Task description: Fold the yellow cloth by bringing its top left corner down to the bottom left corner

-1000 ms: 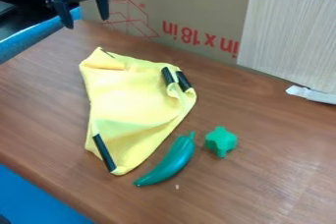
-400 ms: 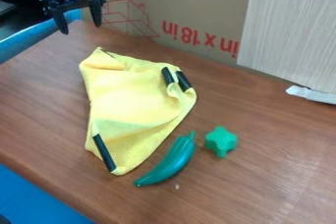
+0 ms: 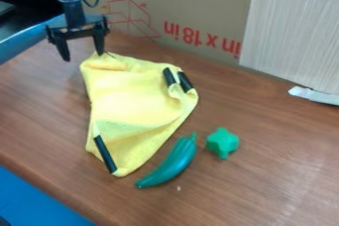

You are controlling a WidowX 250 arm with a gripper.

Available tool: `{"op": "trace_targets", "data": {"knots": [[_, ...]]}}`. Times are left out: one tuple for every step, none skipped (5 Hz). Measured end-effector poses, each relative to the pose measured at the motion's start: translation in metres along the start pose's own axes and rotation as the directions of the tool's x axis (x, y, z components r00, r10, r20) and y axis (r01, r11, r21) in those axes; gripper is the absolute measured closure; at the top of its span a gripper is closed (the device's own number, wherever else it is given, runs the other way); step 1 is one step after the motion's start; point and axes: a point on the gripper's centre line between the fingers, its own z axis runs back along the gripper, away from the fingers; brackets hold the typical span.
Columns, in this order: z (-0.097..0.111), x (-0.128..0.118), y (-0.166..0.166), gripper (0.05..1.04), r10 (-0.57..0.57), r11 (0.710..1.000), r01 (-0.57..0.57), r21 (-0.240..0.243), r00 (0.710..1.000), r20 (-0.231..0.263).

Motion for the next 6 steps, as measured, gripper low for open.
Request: {"op": "trace_targets", "data": {"knots": [[-0.001,-0.007,-0.015,0.083,-0.006,1.000,0.006,-0.023,1.000,-0.008],[0.002,-0.010,-0.025,0.083,0.013,0.999,-0.014,-0.042,1.000,-0.026],[0.012,-0.002,-0.032,0.083,0.031,0.998,-0.031,-0.060,1.000,0.002],[0.008,0.007,-0.032,0.083,0.043,0.998,-0.042,-0.045,0.999,0.022],[0.002,0.010,-0.031,0.083,0.055,0.998,-0.054,-0.031,0.998,0.025],[-0.010,0.012,-0.029,0.135,0.064,0.998,-0.064,-0.007,0.998,0.022]]}}
